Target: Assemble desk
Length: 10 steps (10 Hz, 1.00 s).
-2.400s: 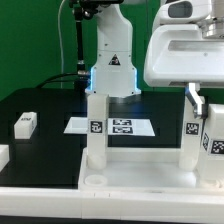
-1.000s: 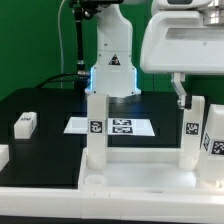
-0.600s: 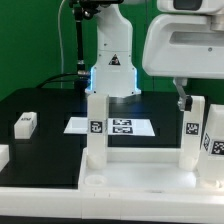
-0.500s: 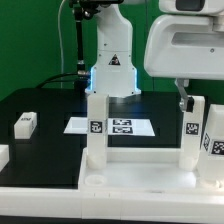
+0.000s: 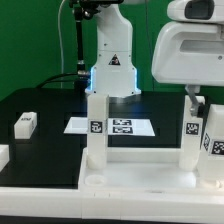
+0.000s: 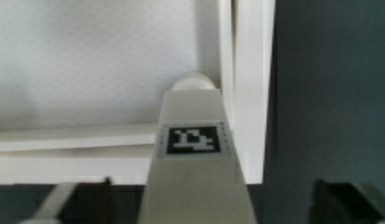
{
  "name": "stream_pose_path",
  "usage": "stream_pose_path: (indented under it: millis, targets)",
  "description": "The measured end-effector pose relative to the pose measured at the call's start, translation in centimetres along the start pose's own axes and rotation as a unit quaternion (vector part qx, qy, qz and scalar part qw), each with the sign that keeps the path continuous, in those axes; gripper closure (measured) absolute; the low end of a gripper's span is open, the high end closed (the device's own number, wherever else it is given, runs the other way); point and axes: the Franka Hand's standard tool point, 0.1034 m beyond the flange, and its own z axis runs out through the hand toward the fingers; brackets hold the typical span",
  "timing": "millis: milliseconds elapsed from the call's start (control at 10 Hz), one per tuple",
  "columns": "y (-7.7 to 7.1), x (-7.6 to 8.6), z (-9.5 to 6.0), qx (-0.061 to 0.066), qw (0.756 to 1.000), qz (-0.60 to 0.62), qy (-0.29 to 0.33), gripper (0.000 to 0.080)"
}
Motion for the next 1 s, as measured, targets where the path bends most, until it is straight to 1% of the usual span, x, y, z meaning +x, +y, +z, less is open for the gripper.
stream_pose_path:
  millis: [100, 200, 300, 600, 700, 800, 1000]
  targets:
    - [0.15, 0.00, 0.05, 0.000, 1.000, 0.001, 0.000, 0.0425]
    - [0.24, 0.02, 0.04, -0.001, 1.000, 0.001, 0.000, 0.0425]
    - [0.24, 0.02, 0.04, -0.001, 1.000, 0.001, 0.000, 0.0511]
    - [0.28, 0.04, 0.03, -0.001, 1.000, 0.015, 0.000, 0.0511]
    - [0.39, 0.06, 0.03, 0.002, 1.000, 0.031, 0.002, 0.0511]
    - [0.78, -0.01, 0.07, 0.006, 0.996, 0.084, 0.009, 0.0511]
    - [1.03, -0.08, 0.11, 0.012, 0.980, 0.195, 0.021, 0.0511]
